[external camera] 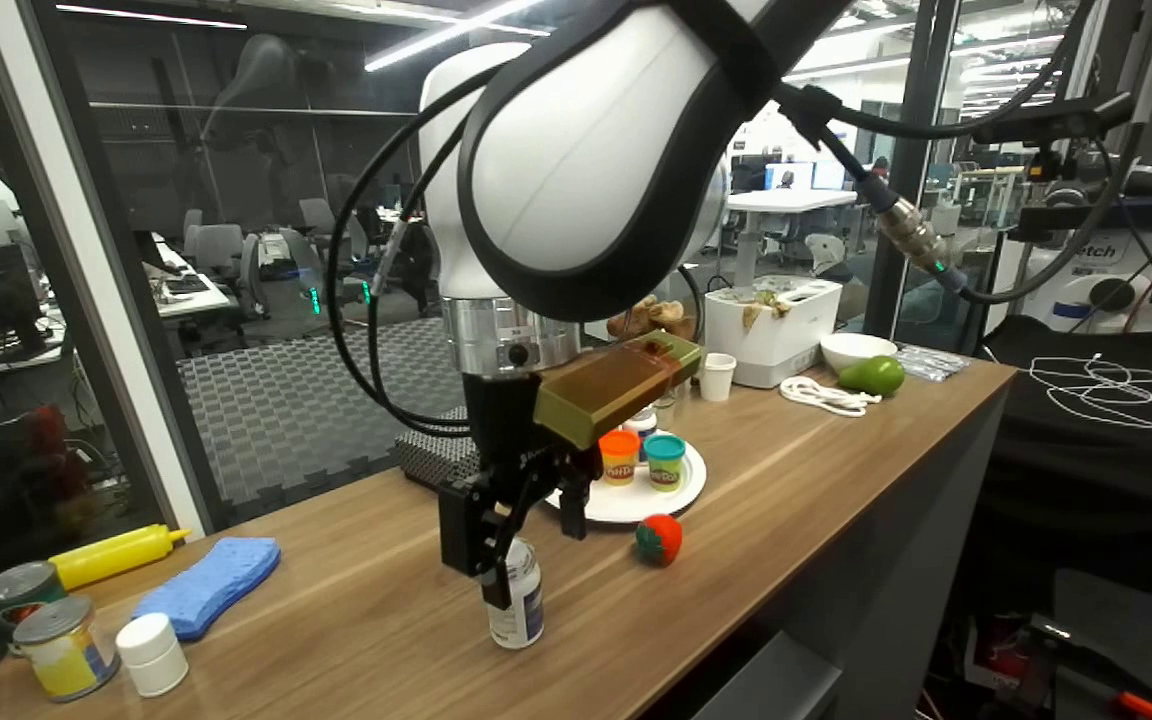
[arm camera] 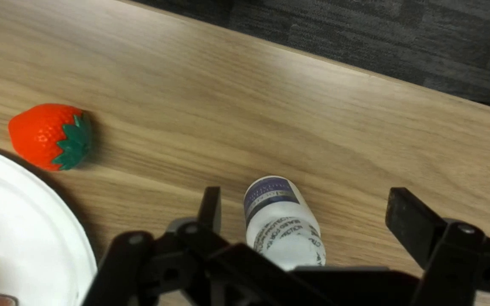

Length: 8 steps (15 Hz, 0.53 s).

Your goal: Place the containers and orange toy on the white plate

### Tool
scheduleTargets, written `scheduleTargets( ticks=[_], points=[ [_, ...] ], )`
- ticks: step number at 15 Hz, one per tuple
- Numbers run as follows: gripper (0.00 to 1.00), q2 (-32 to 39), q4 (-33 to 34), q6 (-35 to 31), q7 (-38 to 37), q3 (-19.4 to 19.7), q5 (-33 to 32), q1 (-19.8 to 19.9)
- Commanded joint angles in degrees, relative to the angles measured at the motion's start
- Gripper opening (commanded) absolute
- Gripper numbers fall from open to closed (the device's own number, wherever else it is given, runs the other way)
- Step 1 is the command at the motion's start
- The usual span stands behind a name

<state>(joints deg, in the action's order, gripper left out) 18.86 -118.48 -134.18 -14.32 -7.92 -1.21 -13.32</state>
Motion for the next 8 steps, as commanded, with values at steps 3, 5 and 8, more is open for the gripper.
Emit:
scheduleTargets(
  ticks=[3, 5, 8],
  points=[
    [1.00, 2.3, 1.9, -2.4, 3.7, -0.4, 0.9, 0.6],
    [1.00, 3.1, 2.4, -3.0, 4.0, -0.4, 0.7, 0.4],
    [0.99, 4.3, 3.3, -4.3, 3.5, 0.0, 0.2, 0.1]
  ],
)
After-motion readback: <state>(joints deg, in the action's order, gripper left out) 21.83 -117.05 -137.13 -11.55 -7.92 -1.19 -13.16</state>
